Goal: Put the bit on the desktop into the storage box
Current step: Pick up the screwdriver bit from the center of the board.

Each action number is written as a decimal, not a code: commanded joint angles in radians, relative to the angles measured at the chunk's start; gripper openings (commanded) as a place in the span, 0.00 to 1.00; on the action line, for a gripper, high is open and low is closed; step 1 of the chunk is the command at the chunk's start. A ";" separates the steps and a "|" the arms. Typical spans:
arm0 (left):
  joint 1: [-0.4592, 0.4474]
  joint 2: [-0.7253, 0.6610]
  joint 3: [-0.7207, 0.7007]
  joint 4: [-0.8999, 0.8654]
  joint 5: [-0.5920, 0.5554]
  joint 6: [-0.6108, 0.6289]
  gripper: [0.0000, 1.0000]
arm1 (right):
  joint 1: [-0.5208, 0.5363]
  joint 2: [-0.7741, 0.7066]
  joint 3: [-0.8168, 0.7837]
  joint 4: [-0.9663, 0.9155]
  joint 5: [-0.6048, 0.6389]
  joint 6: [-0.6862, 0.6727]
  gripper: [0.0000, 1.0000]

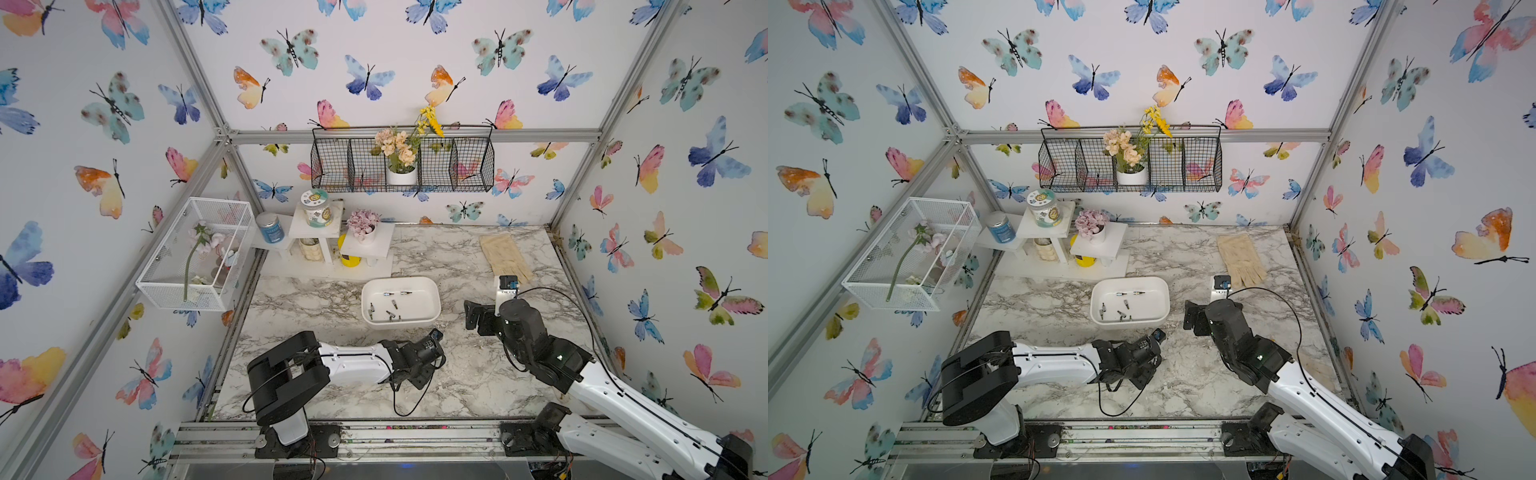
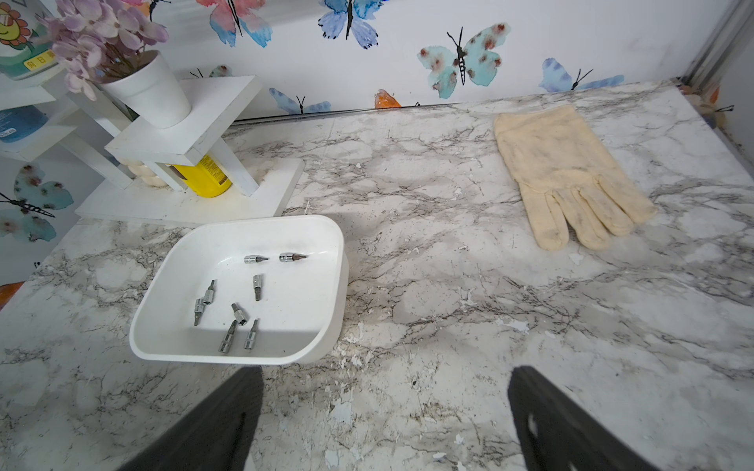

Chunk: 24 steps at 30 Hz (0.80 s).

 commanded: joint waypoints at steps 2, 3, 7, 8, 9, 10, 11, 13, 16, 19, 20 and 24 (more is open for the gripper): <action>-0.006 0.016 0.009 -0.020 -0.017 0.006 0.30 | -0.003 -0.003 -0.014 0.014 0.021 -0.004 0.99; -0.006 0.017 0.009 -0.020 -0.016 0.004 0.29 | -0.003 -0.004 -0.016 0.013 0.022 -0.002 0.99; -0.007 0.027 0.008 -0.019 -0.018 0.001 0.22 | -0.003 -0.007 -0.018 0.011 0.020 -0.002 0.99; -0.007 0.030 0.009 -0.020 -0.019 -0.001 0.22 | -0.003 -0.008 -0.019 0.010 0.021 -0.001 0.99; -0.007 0.033 0.009 -0.020 -0.020 -0.004 0.21 | -0.003 -0.009 -0.019 0.009 0.020 -0.002 0.99; -0.007 0.034 0.009 -0.019 -0.020 -0.004 0.20 | -0.003 -0.009 -0.020 0.008 0.020 -0.001 0.99; -0.007 0.036 0.009 -0.019 -0.021 -0.004 0.19 | -0.003 -0.009 -0.020 0.005 0.019 -0.001 0.99; -0.008 0.036 0.009 -0.019 -0.023 -0.006 0.18 | -0.003 -0.011 -0.021 -0.001 0.017 0.003 0.99; -0.007 0.037 0.010 -0.023 -0.030 -0.011 0.16 | -0.003 -0.015 -0.023 -0.008 0.012 0.011 0.99; -0.007 0.034 0.009 -0.027 -0.036 -0.016 0.13 | -0.003 -0.023 -0.028 -0.012 0.007 0.016 0.99; -0.007 0.031 0.009 -0.029 -0.040 -0.018 0.13 | -0.003 -0.026 -0.031 -0.012 0.007 0.017 0.99; -0.007 0.011 0.004 -0.035 -0.055 -0.034 0.10 | -0.003 -0.029 -0.040 -0.015 -0.004 0.021 0.99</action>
